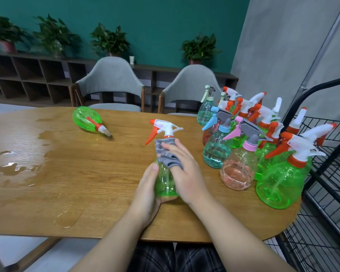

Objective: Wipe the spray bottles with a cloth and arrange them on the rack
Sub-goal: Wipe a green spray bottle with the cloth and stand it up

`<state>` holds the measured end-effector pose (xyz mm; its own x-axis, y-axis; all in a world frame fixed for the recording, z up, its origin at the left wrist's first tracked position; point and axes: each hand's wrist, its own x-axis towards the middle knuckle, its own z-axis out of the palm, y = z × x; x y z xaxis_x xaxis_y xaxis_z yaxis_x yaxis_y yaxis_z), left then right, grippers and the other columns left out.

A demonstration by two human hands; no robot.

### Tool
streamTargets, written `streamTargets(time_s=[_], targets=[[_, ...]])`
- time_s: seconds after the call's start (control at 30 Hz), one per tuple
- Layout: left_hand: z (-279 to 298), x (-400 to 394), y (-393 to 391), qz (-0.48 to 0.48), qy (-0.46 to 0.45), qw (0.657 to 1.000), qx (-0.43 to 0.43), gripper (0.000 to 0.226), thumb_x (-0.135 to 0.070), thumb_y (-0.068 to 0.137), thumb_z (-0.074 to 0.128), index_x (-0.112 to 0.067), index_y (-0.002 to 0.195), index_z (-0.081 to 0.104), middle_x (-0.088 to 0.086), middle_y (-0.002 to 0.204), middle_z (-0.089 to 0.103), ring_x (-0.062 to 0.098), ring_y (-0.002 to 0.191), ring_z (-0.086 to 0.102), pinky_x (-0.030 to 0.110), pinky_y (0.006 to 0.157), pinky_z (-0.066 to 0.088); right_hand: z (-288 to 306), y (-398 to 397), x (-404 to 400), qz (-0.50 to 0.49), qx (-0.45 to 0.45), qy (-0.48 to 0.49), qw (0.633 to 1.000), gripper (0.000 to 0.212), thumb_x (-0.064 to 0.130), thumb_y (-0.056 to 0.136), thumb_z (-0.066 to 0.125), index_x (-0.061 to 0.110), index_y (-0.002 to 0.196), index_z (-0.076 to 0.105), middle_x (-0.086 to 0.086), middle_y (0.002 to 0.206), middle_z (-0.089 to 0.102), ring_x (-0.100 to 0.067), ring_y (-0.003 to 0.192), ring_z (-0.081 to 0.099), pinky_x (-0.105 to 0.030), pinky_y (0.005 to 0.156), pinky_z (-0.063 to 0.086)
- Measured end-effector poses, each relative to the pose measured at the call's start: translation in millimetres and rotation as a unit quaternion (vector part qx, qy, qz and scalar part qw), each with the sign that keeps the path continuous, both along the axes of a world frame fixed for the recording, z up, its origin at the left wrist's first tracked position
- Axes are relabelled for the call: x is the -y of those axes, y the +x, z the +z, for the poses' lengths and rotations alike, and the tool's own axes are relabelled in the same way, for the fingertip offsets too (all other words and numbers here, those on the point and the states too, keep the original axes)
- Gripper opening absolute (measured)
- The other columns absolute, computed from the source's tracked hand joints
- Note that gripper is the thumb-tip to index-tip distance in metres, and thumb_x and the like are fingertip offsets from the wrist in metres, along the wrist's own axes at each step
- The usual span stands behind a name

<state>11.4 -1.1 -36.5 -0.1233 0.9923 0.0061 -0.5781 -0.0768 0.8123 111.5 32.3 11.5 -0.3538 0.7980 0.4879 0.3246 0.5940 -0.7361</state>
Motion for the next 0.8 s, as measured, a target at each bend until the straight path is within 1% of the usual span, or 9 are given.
streamTargets(time_s=[0.13, 0.27, 0.37, 0.43, 0.5, 0.57, 0.63, 0.73, 0.8], targets=[[2, 1, -2, -0.01, -0.021, 0.999, 0.03, 0.055, -0.051, 0.099, 0.025, -0.019, 0.128, 0.058, 0.009, 0.119, 0.07, 0.021, 0.105, 0.069, 0.041, 0.07, 0.058, -16, 4, 8, 0.036, -0.01, 0.032, 0.999, 0.047, 0.024, 0.072, 0.041, 0.023, 0.109, 0.07, 0.024, 0.118, 0.06, 0.005, 0.136, 0.03, -0.043, 0.116, 0.02], [3, 2, -3, -0.02, -0.02, 0.999, 0.023, 0.071, -0.062, 0.093, 0.021, -0.012, 0.124, 0.06, 0.012, 0.116, 0.071, 0.021, 0.103, 0.07, 0.033, 0.07, 0.059, -26, 12, 18, 0.075, -0.033, 0.066, 0.994, 0.048, 0.028, 0.065, 0.038, 0.019, 0.095, 0.074, 0.015, 0.107, 0.067, 0.0, 0.129, 0.043, -0.037, 0.117, 0.017], [1, 0, -6, -0.003, -0.027, 0.999, 0.019, 0.075, -0.067, 0.086, 0.036, -0.008, 0.127, 0.058, 0.016, 0.122, 0.068, 0.025, 0.113, 0.066, 0.033, 0.082, 0.058, -32, 16, 21, 0.09, -0.05, 0.085, 0.991, 0.04, 0.027, 0.065, 0.041, 0.014, 0.081, 0.075, 0.003, 0.101, 0.071, -0.004, 0.119, 0.054, -0.032, 0.114, 0.022], [-1, -1, -6, 0.005, -0.032, 0.999, 0.003, 0.09, -0.072, 0.076, 0.062, -0.007, 0.136, 0.051, 0.017, 0.13, 0.063, 0.029, 0.12, 0.061, 0.04, 0.094, 0.054, -33, 19, 21, 0.092, -0.077, 0.088, 0.989, 0.037, 0.025, 0.065, 0.042, 0.008, 0.071, 0.074, -0.002, 0.097, 0.072, -0.008, 0.109, 0.06, -0.029, 0.11, 0.028], [-2, -2, -5, 0.03, -0.033, 0.999, -0.009, 0.101, -0.064, 0.062, 0.079, -0.008, 0.139, 0.045, 0.017, 0.125, 0.065, 0.029, 0.112, 0.065, 0.044, 0.089, 0.053, -31, 23, 21, 0.103, -0.117, 0.071, 0.985, 0.029, 0.023, 0.068, 0.042, 0.012, 0.062, 0.068, -0.002, 0.087, 0.071, -0.012, 0.094, 0.065, -0.027, 0.103, 0.036], [-3, -3, -4, 0.045, -0.035, 0.998, 0.006, 0.096, -0.055, 0.061, 0.081, -0.01, 0.137, 0.043, 0.013, 0.115, 0.067, 0.025, 0.097, 0.069, 0.041, 0.074, 0.055, -26, 25, 22, 0.119, -0.196, 0.004, 0.973, 0.025, 0.02, 0.07, 0.043, 0.024, 0.062, 0.066, 0.003, 0.071, 0.068, -0.014, 0.075, 0.065, -0.024, 0.092, 0.043], [-3, -3, -4, 0.036, -0.04, 0.998, 0.015, 0.094, -0.056, 0.063, 0.081, -0.01, 0.136, 0.042, 0.015, 0.117, 0.065, 0.026, 0.093, 0.069, 0.041, 0.066, 0.056, -14, 27, 23, 0.085, -0.344, -0.141, 0.924, 0.028, 0.016, 0.075, 0.044, 0.02, 0.056, 0.065, -0.002, 0.06, 0.063, -0.019, 0.065, 0.061, -0.024, 0.078, 0.049], [-3, -2, -5, 0.019, -0.047, 0.999, 0.012, 0.092, -0.057, 0.06, 0.08, -0.01, 0.131, 0.046, 0.018, 0.122, 0.064, 0.027, 0.091, 0.071, 0.039, 0.06, 0.056, -1, 30, 12, -0.016, -0.526, -0.36, 0.77, 0.024, 0.019, 0.092, 0.046, 0.01, 0.076, 0.06, -0.011, 0.076, 0.063, -0.023, 0.069, 0.063, -0.033, 0.071, 0.049], [-5, -3, -6, 0.009, -0.044, 0.999, 0.015, 0.073, -0.048, 0.067, 0.073, -0.009, 0.124, 0.05, 0.018, 0.115, 0.066, 0.028, 0.089, 0.071, 0.042, 0.061, 0.057, 6, 31, 6, -0.028, -0.539, -0.387, 0.748, 0.019, 0.023, 0.093, 0.049, 0.009, 0.086, 0.06, -0.011, 0.084, 0.066, -0.023, 0.072, 0.064, -0.034, 0.072, 0.05]])
